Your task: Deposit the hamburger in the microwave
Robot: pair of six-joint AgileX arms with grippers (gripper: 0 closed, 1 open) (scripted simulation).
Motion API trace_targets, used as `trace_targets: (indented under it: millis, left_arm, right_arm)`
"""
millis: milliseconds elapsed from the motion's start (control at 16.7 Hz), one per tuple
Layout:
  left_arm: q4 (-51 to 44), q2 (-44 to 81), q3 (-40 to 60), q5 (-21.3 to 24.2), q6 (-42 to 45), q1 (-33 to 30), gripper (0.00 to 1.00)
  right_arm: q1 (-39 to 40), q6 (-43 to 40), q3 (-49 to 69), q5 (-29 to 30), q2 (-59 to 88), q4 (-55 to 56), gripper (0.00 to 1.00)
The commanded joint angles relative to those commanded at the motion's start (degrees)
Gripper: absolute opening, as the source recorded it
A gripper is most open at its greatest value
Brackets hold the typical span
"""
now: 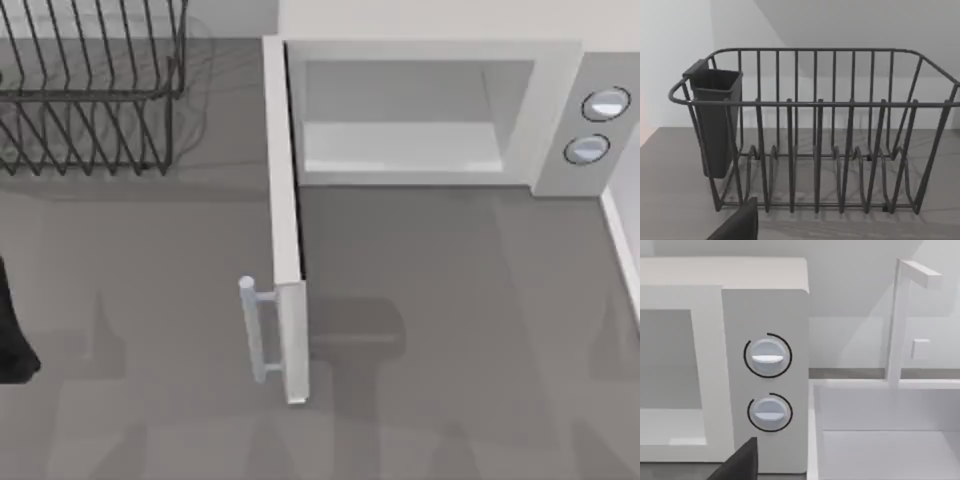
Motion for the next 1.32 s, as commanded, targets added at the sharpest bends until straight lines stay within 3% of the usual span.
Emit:
trace_targets:
  millis: [240,480,1080,1320]
  left_arm:
    - [0.0,0.0,0.0,0.0,0.0,0.0,1.0]
    - [0.0,0.0,0.0,0.0,0.0,0.0,1.0]
    - [0.0,0.0,0.0,0.0,0.0,0.0,1.0]
    - [0.0,0.0,0.0,0.0,0.0,0.0,1.0]
  right_arm:
    - [-0.8,-1.9,1.3,0.1,1.8,-1.4,1.0]
    - [-4.4,-12.8,8.0,0.3,12.3,-8.7,1.0]
    - [-17.7,-65.5,32.2,-0.3,58.0,-39.4,1.0]
    - [-22.1,-82.0,40.6,-0.3,72.3,-49.3,1.0]
